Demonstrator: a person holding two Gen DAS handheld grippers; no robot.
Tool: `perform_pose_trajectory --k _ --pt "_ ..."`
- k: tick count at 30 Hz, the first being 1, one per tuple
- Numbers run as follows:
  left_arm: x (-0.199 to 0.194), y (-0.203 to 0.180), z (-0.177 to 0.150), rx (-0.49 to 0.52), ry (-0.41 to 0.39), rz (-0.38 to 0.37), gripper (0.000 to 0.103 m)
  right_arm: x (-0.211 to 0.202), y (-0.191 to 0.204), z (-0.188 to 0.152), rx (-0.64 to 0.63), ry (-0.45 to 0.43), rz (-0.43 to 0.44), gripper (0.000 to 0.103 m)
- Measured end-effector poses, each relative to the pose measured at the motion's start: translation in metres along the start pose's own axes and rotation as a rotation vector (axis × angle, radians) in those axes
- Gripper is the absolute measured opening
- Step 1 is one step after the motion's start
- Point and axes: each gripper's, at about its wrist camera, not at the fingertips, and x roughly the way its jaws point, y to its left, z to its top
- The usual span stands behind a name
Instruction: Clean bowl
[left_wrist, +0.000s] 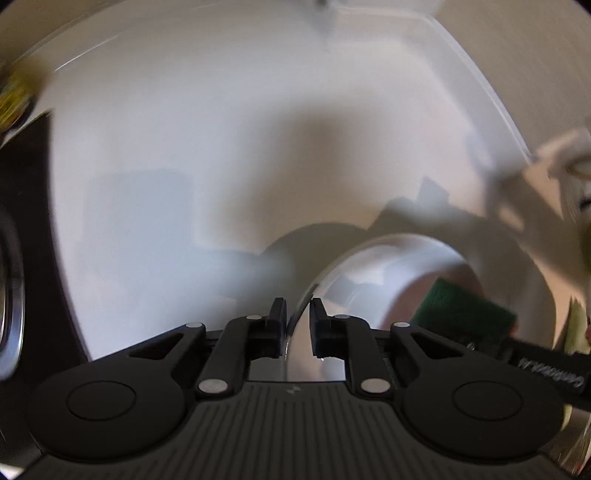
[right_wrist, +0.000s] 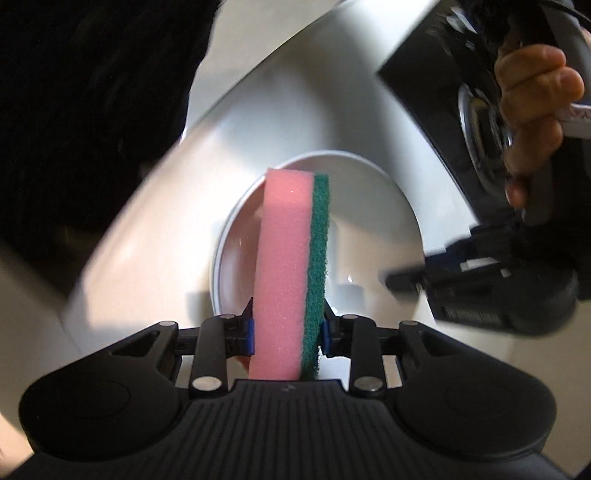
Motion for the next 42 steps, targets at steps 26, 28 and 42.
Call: perform_pose_trajectory --k 26,28,42 --pt "-0.013 0.023 -0.072 -0.500 -0.224 0.026 0.009 0.033 -0.029 -0.062 1.753 0.166 0.110 0.027" --pt "-0.013 0.022 -0.073 -0.514 -0.230 0.028 0.011 0.028 -0.022 -0.052 1.807 0.164 0.117 0.027" --pt "-0.015 0.016 -0.079 -0.500 -0.229 0.068 0.014 -0.011 0.037 -0.044 2.318 -0.039 0.258 0.028"
